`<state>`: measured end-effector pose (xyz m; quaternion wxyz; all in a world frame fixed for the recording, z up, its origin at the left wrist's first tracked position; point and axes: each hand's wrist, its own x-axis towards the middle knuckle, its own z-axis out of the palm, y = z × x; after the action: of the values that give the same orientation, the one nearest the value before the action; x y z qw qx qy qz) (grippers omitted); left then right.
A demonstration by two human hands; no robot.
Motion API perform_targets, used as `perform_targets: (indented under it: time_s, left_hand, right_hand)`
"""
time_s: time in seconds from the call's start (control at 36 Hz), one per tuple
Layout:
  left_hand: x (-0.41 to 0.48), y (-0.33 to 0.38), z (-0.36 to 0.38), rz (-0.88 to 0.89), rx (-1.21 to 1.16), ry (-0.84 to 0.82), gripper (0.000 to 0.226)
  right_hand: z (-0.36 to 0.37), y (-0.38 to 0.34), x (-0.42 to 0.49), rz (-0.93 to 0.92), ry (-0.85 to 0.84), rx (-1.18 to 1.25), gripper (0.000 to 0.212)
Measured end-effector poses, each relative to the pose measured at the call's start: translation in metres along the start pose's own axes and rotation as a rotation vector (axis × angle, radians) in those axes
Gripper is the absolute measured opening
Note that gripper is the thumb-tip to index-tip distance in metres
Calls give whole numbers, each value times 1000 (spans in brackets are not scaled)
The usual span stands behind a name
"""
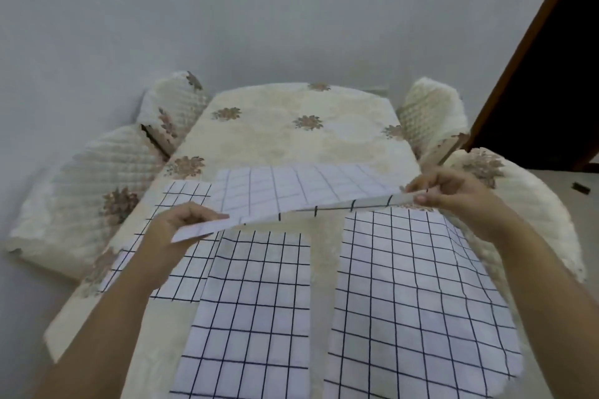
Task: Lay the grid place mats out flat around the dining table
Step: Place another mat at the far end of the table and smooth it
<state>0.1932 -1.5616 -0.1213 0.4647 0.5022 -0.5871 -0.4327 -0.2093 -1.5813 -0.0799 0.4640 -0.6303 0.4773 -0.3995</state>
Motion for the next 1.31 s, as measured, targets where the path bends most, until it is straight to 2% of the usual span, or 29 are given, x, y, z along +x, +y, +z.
perform_targets:
  time_s: [0.06,0.11,0.19,0.31,0.42,0.5,0.61,0.64,0.69,0.78,0.81,0.89,0.94,1.0,1.06,1.11,1.19,1.31]
  left_hand:
    - [-13,-20,8,-112,-31,15,39]
    - [-24,-38,14,-207,5,11,22]
    - [-38,-62,17,-321,89,-45,14]
    - [-56,-81,19,-461,240,-81,23]
    - [-76,-93,20,-594,246,-154,27]
    - [-88,-94,24,-641,215,-243,7]
    - [-98,-92,23,-690,140,-326,6]
    - [-99,-93,22,-700,120,-330,12]
    - [-102,-93,20,-711,72,-303,36]
    - [-104,-96,17,-698,-47,-196,75]
    - [-104,-97,16,-683,-100,-161,85]
    - [-104,-96,13,-622,-246,-90,96]
    - [-104,-94,11,-588,-321,-48,97]
    - [-104,-93,9,-568,-353,1,89]
    - [-101,-93,8,-563,-370,43,55]
    - [-97,-93,7,-569,-312,79,23]
    - [-89,-98,3,-563,-127,173,21]
    - [-79,-102,-6,-535,127,175,18]
  right_hand:
    - [7,26,-10,100,-16,-10,15]
    - [13,49,-20,198,-33,-60,12]
    - [21,77,-33,313,-86,-118,12]
    - [29,103,-47,448,-163,-108,25]
    - [32,115,-62,560,-276,-130,27]
    - [31,121,-71,642,-355,-50,21]
    - [31,129,-78,715,-392,72,25]
    - [33,129,-79,712,-385,107,26]
    - [35,131,-83,664,-334,216,36]
    - [36,139,-89,530,-253,355,69]
    - [37,141,-91,501,-249,379,70]
    - [45,144,-96,450,-200,375,44]
    - [52,142,-95,466,-199,356,49]
    - [61,140,-94,476,-203,286,65]
    - [70,141,-91,496,-208,231,82]
    - [77,141,-87,504,-187,169,80]
    - [83,141,-81,481,-123,103,70]
    - [81,141,-76,450,-76,103,81]
